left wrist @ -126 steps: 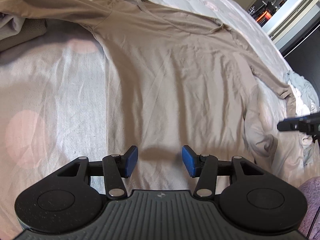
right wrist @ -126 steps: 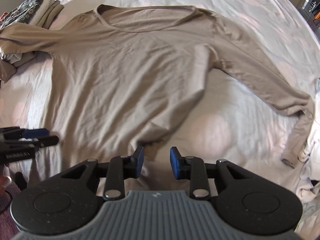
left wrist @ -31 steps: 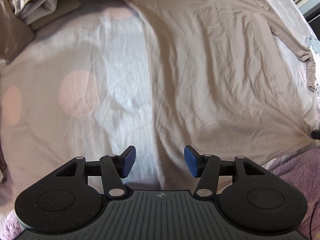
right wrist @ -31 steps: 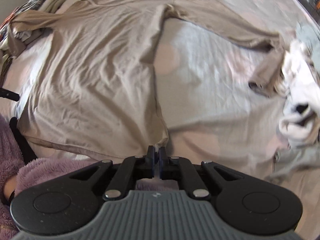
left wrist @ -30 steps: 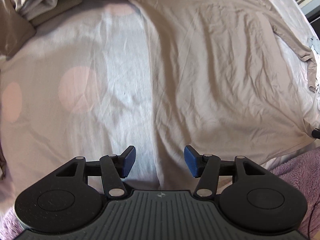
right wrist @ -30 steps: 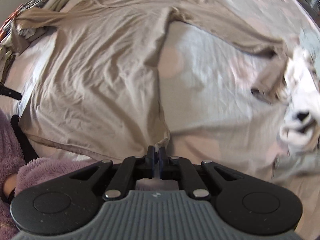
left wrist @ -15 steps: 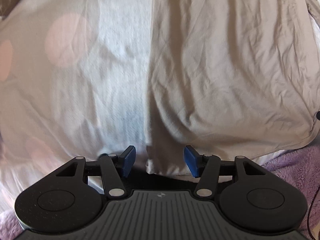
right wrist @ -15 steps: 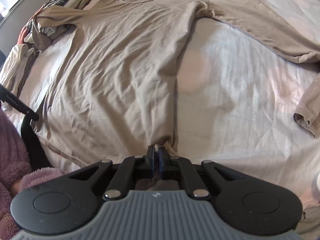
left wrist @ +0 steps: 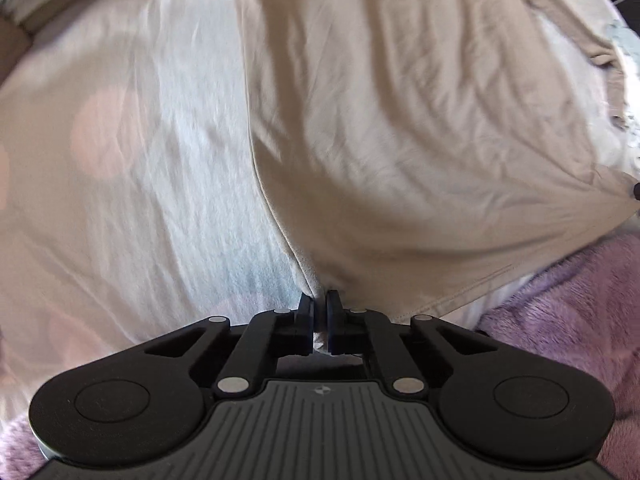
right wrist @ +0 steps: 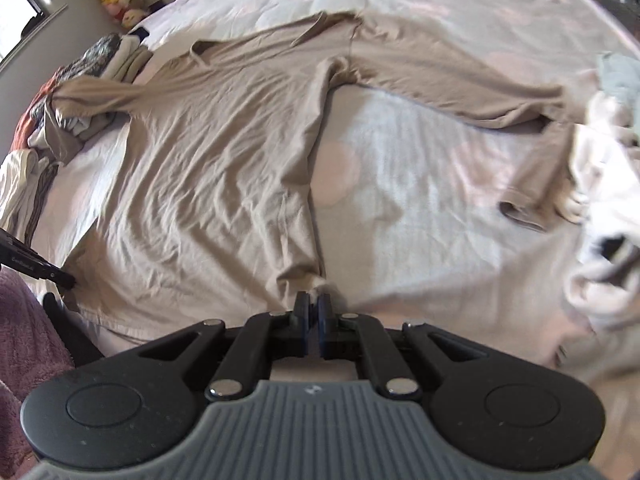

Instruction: Fold clothes

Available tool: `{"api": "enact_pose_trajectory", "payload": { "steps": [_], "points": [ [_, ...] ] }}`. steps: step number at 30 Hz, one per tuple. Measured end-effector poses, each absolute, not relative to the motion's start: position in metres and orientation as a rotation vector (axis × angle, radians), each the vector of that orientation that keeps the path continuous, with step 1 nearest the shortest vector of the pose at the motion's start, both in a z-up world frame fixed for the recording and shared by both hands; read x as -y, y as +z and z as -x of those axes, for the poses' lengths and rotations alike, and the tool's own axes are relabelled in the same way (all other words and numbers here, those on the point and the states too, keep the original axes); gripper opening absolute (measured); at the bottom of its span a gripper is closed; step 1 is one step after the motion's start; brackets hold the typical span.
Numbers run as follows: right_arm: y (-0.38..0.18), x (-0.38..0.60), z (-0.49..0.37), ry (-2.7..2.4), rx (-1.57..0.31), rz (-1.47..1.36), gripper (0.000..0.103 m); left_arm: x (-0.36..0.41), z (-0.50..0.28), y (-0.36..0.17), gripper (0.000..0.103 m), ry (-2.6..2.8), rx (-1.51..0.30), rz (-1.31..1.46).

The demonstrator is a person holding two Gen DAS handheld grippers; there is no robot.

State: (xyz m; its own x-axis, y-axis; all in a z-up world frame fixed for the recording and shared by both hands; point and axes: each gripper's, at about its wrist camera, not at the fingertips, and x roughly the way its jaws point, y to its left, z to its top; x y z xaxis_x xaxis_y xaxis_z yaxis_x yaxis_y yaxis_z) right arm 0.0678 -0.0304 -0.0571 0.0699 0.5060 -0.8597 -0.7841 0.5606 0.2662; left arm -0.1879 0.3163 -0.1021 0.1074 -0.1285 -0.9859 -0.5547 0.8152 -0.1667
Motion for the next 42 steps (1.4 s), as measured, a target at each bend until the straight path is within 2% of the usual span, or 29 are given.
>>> {"api": "enact_pose_trajectory", "payload": {
  "steps": [4, 8, 16, 23, 25, 27, 28, 30, 31, 32, 34, 42],
  "points": [
    [-0.025, 0.05, -0.053, 0.962, -1.109, 0.299, 0.005, -0.317, 0.204, -0.073, 0.003, 0.301, -1.376, 0.575],
    [-0.012, 0.043, -0.036, 0.957, -1.1, 0.369, 0.005, -0.314, 0.217, -0.073, 0.003, 0.326, -1.364, 0.54],
    [-0.061, 0.003, -0.021, 0.889, -1.163, 0.598, 0.005, -0.32, 0.215, -0.11, 0.003, 0.385, -1.453, 0.586],
    [-0.095, -0.012, -0.026, 0.82, -1.231, 0.649, 0.005, -0.322, 0.211, -0.139, 0.005, 0.43, -1.51, 0.664],
    [-0.097, -0.011, -0.029, 0.821, -1.246, 0.629, 0.006, -0.323, 0.212, -0.145, 0.01, 0.443, -1.52, 0.688],
    [-0.094, -0.008, -0.029, 0.828, -1.24, 0.602, 0.007, -0.326, 0.215, -0.143, 0.024, 0.442, -1.505, 0.723],
    [-0.091, -0.005, -0.028, 0.832, -1.231, 0.586, 0.007, -0.327, 0.218, -0.139, 0.027, 0.432, -1.485, 0.737],
    [-0.084, 0.002, -0.026, 0.84, -1.196, 0.533, 0.01, -0.329, 0.224, -0.128, 0.041, 0.405, -1.426, 0.763],
    [-0.079, 0.007, -0.026, 0.842, -1.172, 0.494, 0.016, -0.331, 0.229, -0.12, 0.044, 0.389, -1.387, 0.779],
    [-0.073, 0.011, -0.025, 0.843, -1.146, 0.457, 0.026, -0.333, 0.235, -0.112, 0.046, 0.383, -1.352, 0.784],
    [-0.06, 0.017, -0.024, 0.843, -1.092, 0.391, 0.035, -0.341, 0.245, -0.094, 0.046, 0.393, -1.289, 0.774],
    [-0.043, -0.019, -0.02, 0.839, -0.831, 0.318, 0.035, -0.405, 0.279, -0.031, 0.046, 0.592, -1.02, 0.615]
  ]
}}
